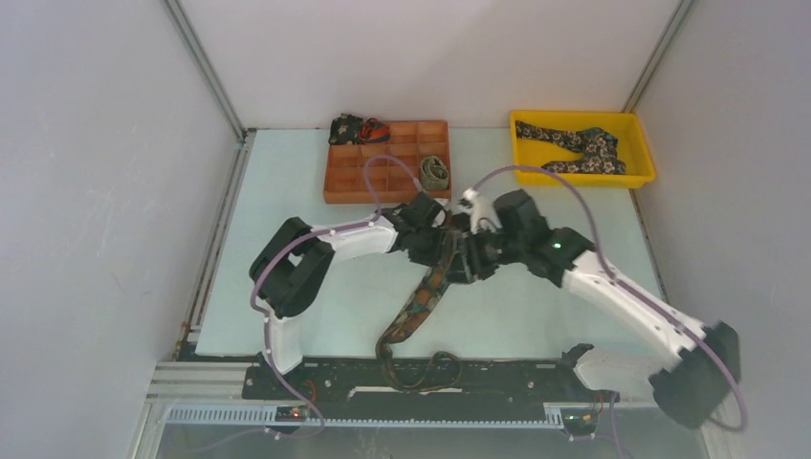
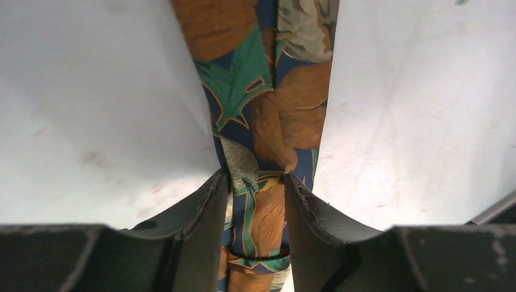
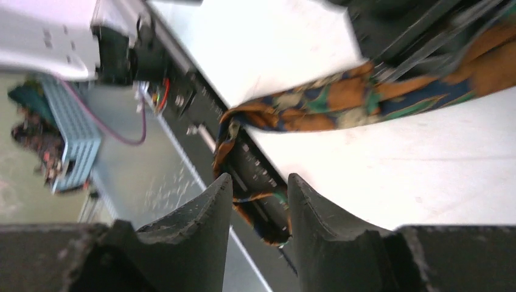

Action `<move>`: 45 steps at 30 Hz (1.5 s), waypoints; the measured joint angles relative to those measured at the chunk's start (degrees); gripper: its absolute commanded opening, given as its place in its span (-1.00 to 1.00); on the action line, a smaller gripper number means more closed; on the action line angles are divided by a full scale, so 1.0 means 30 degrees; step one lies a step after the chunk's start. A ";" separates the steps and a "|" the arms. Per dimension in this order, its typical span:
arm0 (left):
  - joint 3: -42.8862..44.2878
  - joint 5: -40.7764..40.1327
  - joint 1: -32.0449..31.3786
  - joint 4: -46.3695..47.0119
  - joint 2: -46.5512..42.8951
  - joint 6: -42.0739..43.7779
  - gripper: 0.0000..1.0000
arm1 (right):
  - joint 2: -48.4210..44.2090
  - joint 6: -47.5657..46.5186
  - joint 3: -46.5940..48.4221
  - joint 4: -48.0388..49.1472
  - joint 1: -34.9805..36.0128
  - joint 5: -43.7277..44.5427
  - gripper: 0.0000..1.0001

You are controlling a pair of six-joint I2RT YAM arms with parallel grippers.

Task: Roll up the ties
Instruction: Flatten out the tie at the center of the board.

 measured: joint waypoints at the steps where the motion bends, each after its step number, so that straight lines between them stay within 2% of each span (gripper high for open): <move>1: 0.0714 0.0219 -0.0313 -0.0153 0.0459 0.0211 -0.12 | -0.1195 0.0131 -0.0328 -0.0022 -0.0794 0.0474 -0.14; 5: 0.4058 0.1020 -0.1370 -0.1078 0.2178 0.1049 -0.02 | -0.4510 0.0874 -0.1902 0.0000 -0.3024 0.2681 0.09; 9: 0.6105 0.1319 -0.1945 -0.1741 0.2674 0.1610 0.23 | -0.6280 0.1974 -0.3410 -0.0430 -0.4874 0.5370 0.29; 12: 0.6411 0.1144 -0.1960 -0.2062 0.2368 0.2025 0.38 | -0.6404 0.2841 -0.4233 -0.0823 -0.6113 0.6863 0.46; 17: 0.6258 -0.0022 -0.1829 -0.3628 0.0481 0.2878 0.45 | -0.4473 0.3963 -0.4823 -0.0787 -0.6273 0.7614 0.57; 26: 0.2113 -0.3483 -0.1647 -0.5289 -0.7395 0.3716 0.51 | 0.0372 0.5952 -0.4838 0.1625 -0.4845 0.8072 0.48; 31: -0.0896 -0.5938 -0.1523 -0.6550 -1.1897 0.4371 0.57 | 0.3883 0.6747 -0.2863 0.1362 -0.3789 0.9923 0.47; 40: -0.3133 -0.8837 -0.1362 -0.8794 -1.7019 0.5071 0.63 | 0.7985 0.7905 0.0306 0.0889 -0.2244 1.1999 0.38; 45: -0.4401 -0.9355 -0.1362 -0.8888 -1.9096 0.5195 0.63 | 0.9879 0.8094 0.1916 0.0022 -0.1741 1.3172 0.20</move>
